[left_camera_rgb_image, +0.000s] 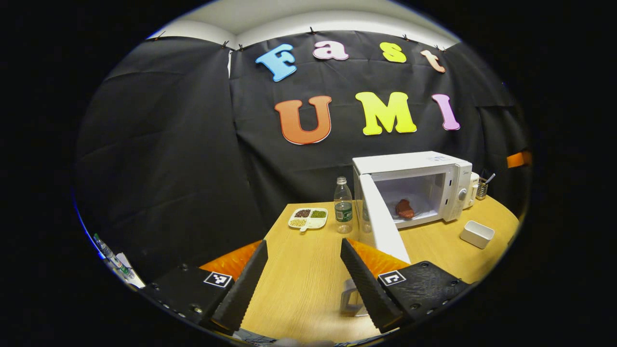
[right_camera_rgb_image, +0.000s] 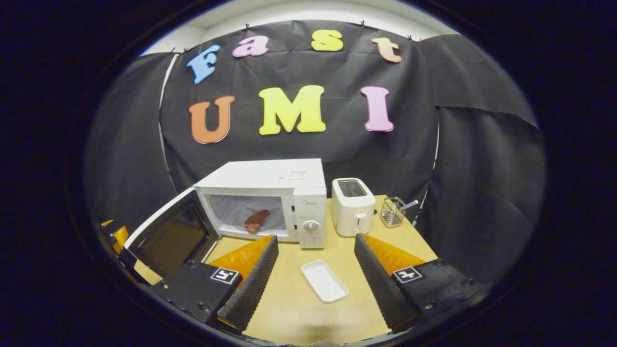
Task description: Open the microwave oven with the left hand, put the food in, and close the microwave oven.
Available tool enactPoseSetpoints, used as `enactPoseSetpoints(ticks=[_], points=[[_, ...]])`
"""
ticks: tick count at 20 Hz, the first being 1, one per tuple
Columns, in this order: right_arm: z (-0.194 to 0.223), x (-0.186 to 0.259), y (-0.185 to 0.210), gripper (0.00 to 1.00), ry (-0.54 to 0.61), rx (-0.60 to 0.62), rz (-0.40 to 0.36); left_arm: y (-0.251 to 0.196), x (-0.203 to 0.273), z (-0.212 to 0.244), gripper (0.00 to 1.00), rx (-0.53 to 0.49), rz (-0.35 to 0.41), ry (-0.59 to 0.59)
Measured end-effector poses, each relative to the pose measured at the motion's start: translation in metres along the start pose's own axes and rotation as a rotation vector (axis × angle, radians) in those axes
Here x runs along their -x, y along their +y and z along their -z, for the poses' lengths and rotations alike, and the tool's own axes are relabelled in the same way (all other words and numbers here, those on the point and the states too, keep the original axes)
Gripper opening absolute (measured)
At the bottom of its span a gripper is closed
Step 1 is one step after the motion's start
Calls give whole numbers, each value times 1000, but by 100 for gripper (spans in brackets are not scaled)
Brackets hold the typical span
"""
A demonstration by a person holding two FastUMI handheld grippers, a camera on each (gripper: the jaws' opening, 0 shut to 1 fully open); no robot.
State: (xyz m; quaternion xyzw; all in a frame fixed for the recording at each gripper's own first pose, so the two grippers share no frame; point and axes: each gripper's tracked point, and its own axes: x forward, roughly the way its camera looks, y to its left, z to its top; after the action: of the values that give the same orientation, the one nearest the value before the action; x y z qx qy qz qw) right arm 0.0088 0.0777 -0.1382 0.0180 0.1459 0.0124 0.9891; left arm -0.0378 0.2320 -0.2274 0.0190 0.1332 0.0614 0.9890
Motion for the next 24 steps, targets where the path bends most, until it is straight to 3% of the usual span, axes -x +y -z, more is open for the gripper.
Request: enactPoseSetpoints(ticks=[1,2,3,4,5,6,7,9,10,17,24], points=[[3,8,-4,100,13,-16,6,1,-2,7,84,4,-1,17],[6,14,-8,100,22,-28,12,3,-6,16,88,4,4,28],[9,19,-10,91,32,-39,17,1,-5,20,89,9,13,33],[11,24,-12,91,38,-50,16,1,-3,21,86,24,25,34],[13,27,-14,91,44,-55,20,-4,-2,23,67,36,51,36],[13,31,-16,100,47,-52,22,-5,-3,28,52,46,59,40],[13,32,-17,100,47,-44,25,-5,-3,30,37,44,56,30],[10,37,-18,100,42,-32,28,-8,-9,43,12,39,53,42],[10,39,-18,100,41,-29,25,-11,-7,53,4,40,57,55],[13,43,-26,100,57,-24,33,-28,-17,64,0,1,62,69],[1,45,-26,100,1,-7,14,-87,-5,61,0,-7,175,80]])
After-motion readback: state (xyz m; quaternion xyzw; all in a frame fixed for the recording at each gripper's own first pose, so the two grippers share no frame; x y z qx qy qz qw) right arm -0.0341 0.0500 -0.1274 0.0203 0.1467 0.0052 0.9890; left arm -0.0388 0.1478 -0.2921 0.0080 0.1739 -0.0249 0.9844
